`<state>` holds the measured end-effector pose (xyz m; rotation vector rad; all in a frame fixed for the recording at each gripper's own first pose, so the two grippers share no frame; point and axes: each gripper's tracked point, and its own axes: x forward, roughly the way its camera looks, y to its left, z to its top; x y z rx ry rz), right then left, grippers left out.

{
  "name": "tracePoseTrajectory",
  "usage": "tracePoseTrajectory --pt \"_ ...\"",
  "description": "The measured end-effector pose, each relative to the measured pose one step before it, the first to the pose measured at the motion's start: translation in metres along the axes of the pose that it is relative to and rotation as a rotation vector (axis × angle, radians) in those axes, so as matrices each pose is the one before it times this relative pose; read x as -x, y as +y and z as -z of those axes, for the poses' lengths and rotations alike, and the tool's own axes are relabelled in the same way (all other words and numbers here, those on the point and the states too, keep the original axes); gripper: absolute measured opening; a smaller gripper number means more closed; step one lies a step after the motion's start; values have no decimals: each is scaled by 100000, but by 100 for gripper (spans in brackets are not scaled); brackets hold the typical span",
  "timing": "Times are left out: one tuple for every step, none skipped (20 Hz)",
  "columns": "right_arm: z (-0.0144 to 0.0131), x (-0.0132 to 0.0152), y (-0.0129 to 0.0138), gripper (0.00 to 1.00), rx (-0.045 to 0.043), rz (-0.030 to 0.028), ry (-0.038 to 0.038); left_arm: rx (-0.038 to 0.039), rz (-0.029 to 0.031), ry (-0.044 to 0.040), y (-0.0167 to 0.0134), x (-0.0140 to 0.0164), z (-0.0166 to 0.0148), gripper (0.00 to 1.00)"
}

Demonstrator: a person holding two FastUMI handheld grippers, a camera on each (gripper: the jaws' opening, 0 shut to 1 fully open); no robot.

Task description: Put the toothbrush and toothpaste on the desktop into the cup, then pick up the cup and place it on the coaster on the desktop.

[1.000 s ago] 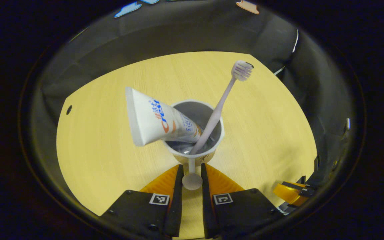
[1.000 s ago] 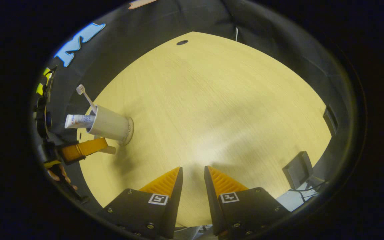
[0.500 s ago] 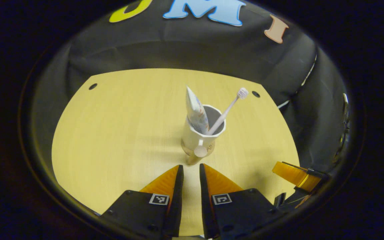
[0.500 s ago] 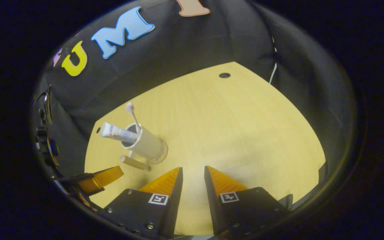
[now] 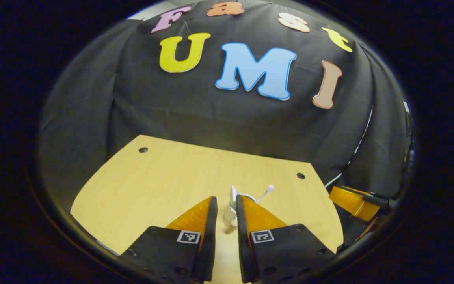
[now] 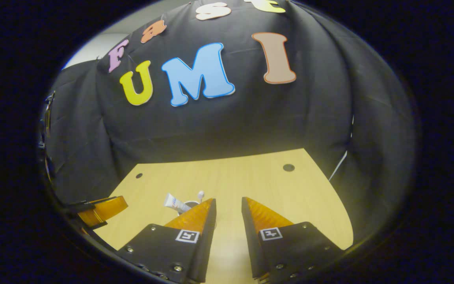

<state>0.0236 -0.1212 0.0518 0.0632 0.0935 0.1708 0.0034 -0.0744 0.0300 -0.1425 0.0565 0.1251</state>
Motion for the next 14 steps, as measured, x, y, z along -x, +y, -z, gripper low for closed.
tracePoseTrajectory --pt "-1390 592 247 41 1845 -480 -3783 -1267 129 -5440 -473 667 -1542 33" --pt "-1131 186 142 37 2018 77 -3738 -1776 -262 -4558 -362 832 -1390 33" --pt "-1042 447 1 36 1927 708 -3273 -1846 151 -3786 -133 784 -946 33" --pt "-1003 528 -42 41 1272 1149 -3241 -2087 188 -3833 -378 1186 -971 33" --pt "-876 314 -13 41 868 1130 -3460 -1812 -30 -4056 -623 1061 -1368 35" --pt "-741 311 -66 41 596 603 -3011 -1078 -16 -4863 -347 574 -1483 35" --pt "-632 281 47 46 572 206 -2060 -503 -307 -3168 -86 517 -838 32" --pt "-361 184 -66 41 432 -137 -1143 -325 -1176 -1963 -6 652 -631 29" --pt "-95 146 197 41 -106 -461 -432 -227 -1460 -275 166 74 -133 33" --pt "-28 301 89 41 -408 -501 -240 -259 -1395 182 268 106 -106 36" --pt "-214 477 128 46 -586 -281 -577 -54 -1358 -43 521 -98 -256 40" --pt "-318 316 -281 41 96 104 -1003 -36 -966 -239 396 44 -152 43" --pt "-343 359 -144 41 488 449 -1340 -205 -929 -683 223 170 -64 54" --pt "-57 -85 -99 41 458 432 -1265 -281 -903 -1070 202 93 -146 63"
